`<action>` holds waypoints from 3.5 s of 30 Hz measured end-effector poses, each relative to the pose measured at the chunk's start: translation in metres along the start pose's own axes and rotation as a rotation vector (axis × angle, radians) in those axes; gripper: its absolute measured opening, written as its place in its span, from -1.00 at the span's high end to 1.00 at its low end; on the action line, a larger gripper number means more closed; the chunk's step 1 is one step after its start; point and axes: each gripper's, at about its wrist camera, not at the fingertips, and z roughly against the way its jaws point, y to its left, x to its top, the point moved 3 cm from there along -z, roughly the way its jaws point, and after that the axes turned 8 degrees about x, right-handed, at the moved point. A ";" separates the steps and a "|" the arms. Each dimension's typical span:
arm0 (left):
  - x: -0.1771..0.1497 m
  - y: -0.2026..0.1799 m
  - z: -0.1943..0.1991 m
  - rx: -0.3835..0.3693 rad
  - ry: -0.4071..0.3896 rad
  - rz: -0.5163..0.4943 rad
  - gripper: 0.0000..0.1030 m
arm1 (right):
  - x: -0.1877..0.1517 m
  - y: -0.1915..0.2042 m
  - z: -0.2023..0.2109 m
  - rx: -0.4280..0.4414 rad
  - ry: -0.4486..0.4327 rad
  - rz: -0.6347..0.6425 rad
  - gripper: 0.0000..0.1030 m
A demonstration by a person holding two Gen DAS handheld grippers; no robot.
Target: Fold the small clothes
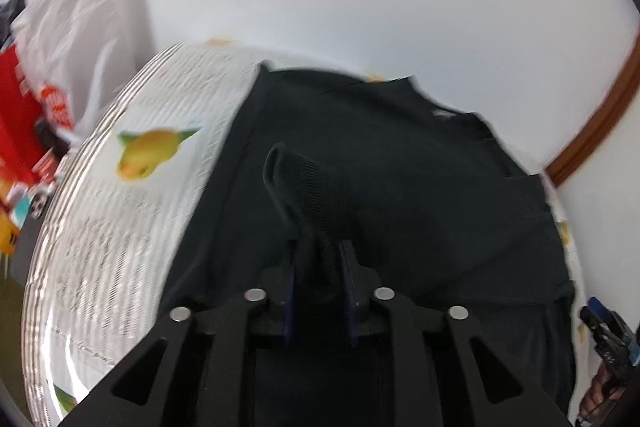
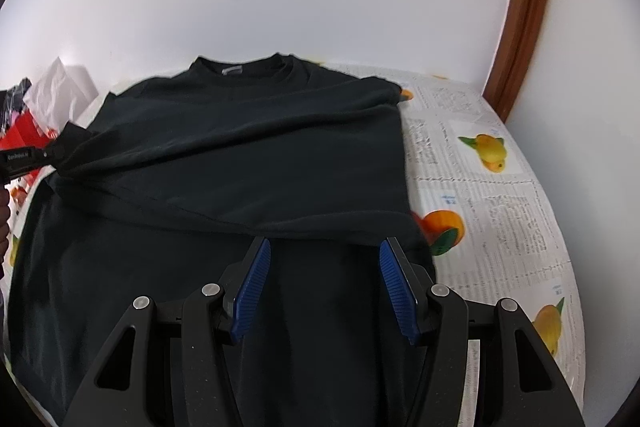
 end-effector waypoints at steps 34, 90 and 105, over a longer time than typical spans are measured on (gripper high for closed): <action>0.003 0.020 -0.017 0.074 -0.064 -0.041 0.89 | 0.010 -0.050 -0.060 -0.098 0.031 -0.105 -0.10; -0.226 0.058 0.112 0.113 -0.083 -0.167 0.03 | -0.198 -0.003 0.073 -0.083 -0.057 -0.166 0.09; -0.230 0.052 0.110 0.177 -0.150 -0.192 -0.05 | -0.198 0.001 0.069 -0.119 -0.074 -0.149 0.06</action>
